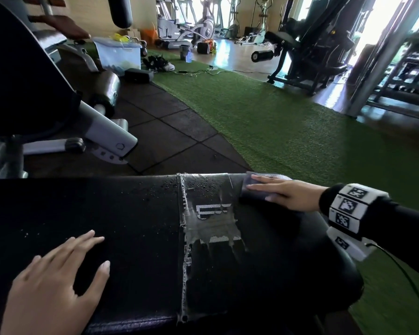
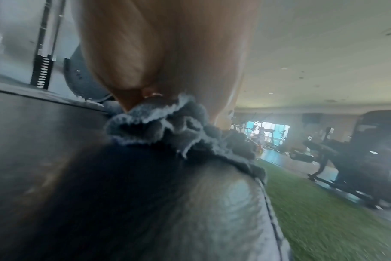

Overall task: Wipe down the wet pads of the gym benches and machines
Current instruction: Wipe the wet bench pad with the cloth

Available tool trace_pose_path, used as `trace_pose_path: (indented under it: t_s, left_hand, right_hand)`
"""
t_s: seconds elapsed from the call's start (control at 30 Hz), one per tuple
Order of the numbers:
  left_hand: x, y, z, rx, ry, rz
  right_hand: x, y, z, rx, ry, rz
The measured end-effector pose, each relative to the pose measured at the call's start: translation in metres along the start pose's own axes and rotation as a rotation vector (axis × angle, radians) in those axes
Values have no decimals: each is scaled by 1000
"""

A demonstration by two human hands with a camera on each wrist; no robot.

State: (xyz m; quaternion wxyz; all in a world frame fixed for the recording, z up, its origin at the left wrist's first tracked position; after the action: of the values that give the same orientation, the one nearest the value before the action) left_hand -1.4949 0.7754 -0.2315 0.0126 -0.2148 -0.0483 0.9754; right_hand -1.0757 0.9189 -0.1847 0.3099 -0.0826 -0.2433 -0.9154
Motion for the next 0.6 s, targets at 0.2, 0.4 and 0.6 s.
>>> trace_pose_path:
  t_s: [0.2,0.4,0.6]
  left_hand:
    - [-8,5,8,43,-74,39]
    - [-12,9,11,90,-74,67]
    - [-13,11,12,79,-58,60]
  right_hand:
    - [-21,-30,21,21,-32,-309]
    - [9,-81,36,77,-73,-398]
    - [55,-126,42,110,-23,-324]
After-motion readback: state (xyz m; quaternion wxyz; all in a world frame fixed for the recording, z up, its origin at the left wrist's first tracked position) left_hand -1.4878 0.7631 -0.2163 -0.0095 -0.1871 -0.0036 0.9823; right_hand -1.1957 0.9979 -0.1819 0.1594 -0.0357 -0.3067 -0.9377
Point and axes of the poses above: each hand's wrist, its own y-axis away from the middle knuckle, its own z-axis out of the back of the hand, x = y × z, the point moved 5 cm from there along -y, towards the middle knuckle, and after that the axes turned 13 degrees about x, right-handed, at the moved point
